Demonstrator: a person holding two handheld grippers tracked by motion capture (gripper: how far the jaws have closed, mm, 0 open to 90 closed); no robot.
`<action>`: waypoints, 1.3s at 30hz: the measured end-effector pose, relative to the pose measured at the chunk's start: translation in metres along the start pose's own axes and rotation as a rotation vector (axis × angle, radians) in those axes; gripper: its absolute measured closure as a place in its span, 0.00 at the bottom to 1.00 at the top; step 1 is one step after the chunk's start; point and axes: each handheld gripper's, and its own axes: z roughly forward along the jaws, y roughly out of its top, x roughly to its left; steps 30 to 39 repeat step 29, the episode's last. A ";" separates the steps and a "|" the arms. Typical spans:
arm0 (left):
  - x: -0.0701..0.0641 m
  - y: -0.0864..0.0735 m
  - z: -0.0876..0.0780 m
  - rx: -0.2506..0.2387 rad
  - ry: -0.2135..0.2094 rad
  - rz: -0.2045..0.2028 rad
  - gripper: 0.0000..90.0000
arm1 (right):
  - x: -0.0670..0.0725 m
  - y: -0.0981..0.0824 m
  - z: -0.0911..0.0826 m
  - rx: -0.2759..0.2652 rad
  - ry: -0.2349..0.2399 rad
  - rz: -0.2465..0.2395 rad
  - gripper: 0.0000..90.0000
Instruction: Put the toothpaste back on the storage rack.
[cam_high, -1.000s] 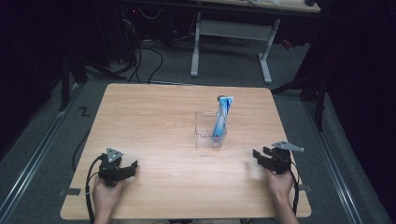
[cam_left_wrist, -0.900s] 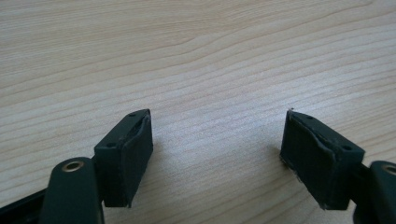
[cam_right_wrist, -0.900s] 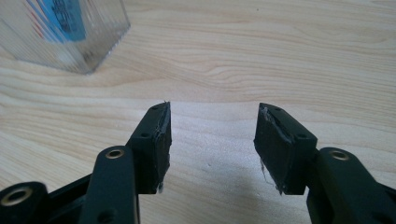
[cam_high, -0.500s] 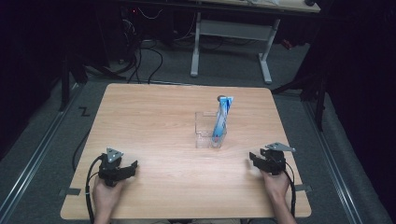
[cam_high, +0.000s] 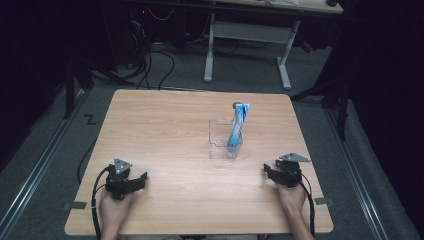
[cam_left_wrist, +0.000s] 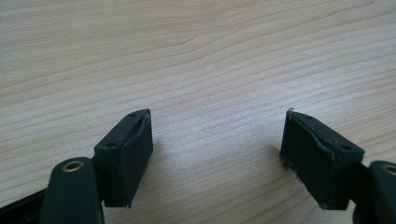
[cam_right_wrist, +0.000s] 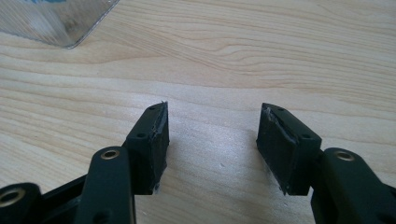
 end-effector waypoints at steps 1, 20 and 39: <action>0.000 0.000 0.000 0.000 0.000 0.000 0.28 | 0.000 0.000 0.001 -0.001 0.000 -0.003 0.48; 0.000 0.000 0.000 0.000 0.000 0.000 0.28 | 0.005 0.001 0.002 0.009 -0.016 -0.029 0.45; 0.000 0.000 0.000 0.000 0.000 0.000 0.28 | 0.004 0.001 0.002 0.009 -0.016 -0.029 0.45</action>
